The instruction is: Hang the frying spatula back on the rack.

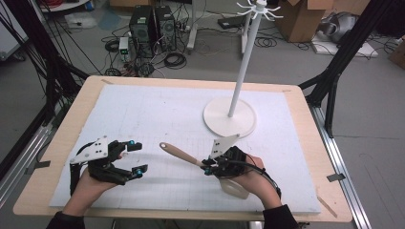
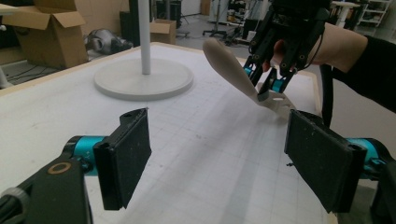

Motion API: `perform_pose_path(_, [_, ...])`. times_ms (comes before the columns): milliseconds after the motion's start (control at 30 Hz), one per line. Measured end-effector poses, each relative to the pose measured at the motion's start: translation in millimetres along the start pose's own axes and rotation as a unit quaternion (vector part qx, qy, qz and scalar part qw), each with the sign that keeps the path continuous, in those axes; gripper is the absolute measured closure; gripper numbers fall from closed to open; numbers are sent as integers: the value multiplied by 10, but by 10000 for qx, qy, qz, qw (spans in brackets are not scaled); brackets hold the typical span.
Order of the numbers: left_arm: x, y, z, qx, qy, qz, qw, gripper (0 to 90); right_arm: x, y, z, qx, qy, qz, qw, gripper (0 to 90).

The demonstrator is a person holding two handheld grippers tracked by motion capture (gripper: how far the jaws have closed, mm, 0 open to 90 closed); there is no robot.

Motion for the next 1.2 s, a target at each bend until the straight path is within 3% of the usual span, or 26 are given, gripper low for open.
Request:
perform_pose_path(133, [73, -126, 98, -49, -13, -7, 10000, 224, 20, 82, 12, -142, -19, 204, 9997, 776])
perform_pose_path(200, [109, -193, 128, 31, -27, -15, 10000, 224, 38, 113, 8, -158, -32, 288, 9995, 776])
perform_pose_path(233, [141, -258, 169, -53, 26, 22, 10000, 224, 60, 140, 1, -203, -34, 363, 9991, 777])
perform_pose_path(433, [216, -400, 237, -24, 14, 58, 10000, 232, 143, 237, -19, -308, 42, 593, 9978, 777])
perform_pose_path(600, [389, -479, 285, -57, 199, 403, 9990, 247, 226, 339, -36, -396, 41, 822, 9958, 777])
perform_pose_path(800, [511, -574, 308, 8, 190, 514, 9985, 257, 307, 405, -54, -470, 78, 1080, 9930, 778])
perform_pose_path(1000, [615, -741, 415, -57, 5, 450, 9990, 272, 367, 452, -59, -533, 64, 1277, 9904, 778])
perform_pose_path(1033, [639, -796, 430, 19, -41, 412, 9991, 275, 387, 470, -62, -529, 68, 1368, 9892, 779])
perform_pose_path(1200, [707, -873, 451, 38, -29, 481, 9988, 300, 409, 496, -73, -508, 6, 1458, 9880, 779])
Point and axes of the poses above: each handheld gripper's, and its own axes: y roughly backward along the jaws, x roughly out of its top, z roughly to its right, the point moved 8 cm from there along -y, roughly forward along the jaws
